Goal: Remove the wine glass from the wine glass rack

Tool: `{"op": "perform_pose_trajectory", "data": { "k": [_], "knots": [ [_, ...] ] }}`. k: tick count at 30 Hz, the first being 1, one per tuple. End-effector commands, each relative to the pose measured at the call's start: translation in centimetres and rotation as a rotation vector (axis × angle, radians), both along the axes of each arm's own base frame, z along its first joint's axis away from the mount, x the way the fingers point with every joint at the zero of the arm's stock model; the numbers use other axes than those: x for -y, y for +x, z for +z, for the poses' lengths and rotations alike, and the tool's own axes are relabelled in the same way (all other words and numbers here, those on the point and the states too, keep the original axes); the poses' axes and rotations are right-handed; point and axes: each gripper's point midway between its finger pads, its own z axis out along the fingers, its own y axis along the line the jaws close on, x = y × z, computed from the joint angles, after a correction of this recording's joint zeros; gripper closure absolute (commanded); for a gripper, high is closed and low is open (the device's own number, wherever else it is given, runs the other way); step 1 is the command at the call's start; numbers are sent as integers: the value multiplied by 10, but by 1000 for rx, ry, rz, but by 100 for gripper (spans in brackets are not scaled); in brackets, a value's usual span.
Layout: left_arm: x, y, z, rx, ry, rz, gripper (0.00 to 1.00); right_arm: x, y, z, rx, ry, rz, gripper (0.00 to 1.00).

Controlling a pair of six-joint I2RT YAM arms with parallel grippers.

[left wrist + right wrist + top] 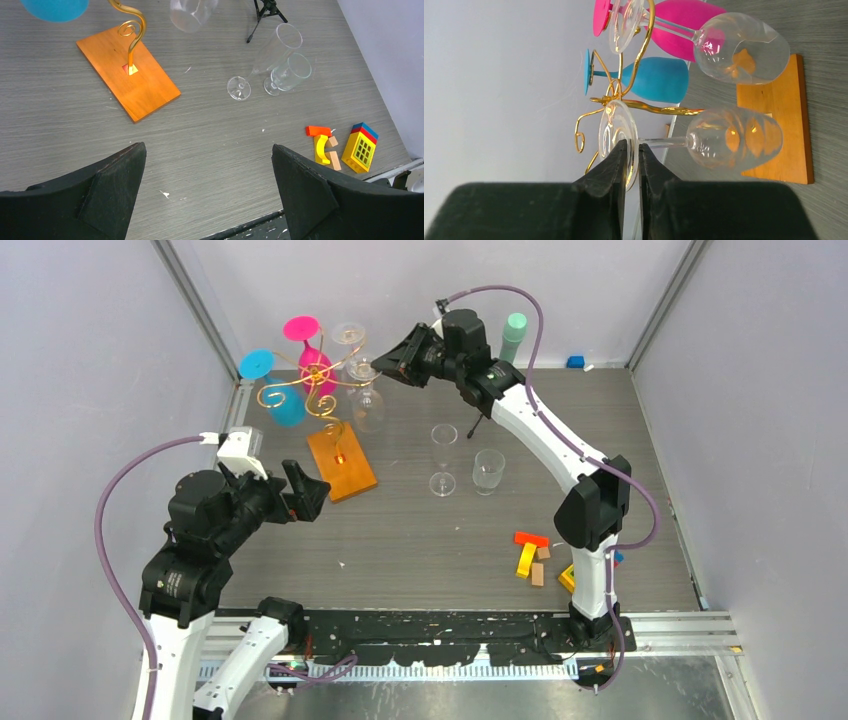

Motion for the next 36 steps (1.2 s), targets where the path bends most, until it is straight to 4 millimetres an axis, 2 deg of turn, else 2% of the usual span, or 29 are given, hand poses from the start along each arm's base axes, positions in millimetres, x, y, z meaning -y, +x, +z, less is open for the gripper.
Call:
{"op": "perform_pose_trajectory", "data": {
  "k": [1, 7, 14, 16, 20, 31, 36],
  "knots": [
    [4, 2, 12, 48, -18, -16, 0, -1, -6, 31, 81, 13, -5, 86],
    [3, 1, 12, 47, -14, -16, 0, -3, -6, 39, 58, 59, -8, 99],
    [1, 1, 13, 50, -5, -7, 0, 0, -10, 55, 55, 120, -24, 100],
    [-1, 0, 13, 55, 0, 0, 0, 6, -22, 75, 79, 163, -20, 100],
    [-3, 0, 12, 57, 11, 7, 0, 10, -36, 88, 95, 186, -14, 100],
    [-3, 1, 14, 63, 11, 8, 0, 6, -52, 90, 75, 209, 39, 100],
    [-4, 2, 14, 64, 12, 11, 0, -3, -57, 92, 75, 234, 81, 100]
  ]
}}
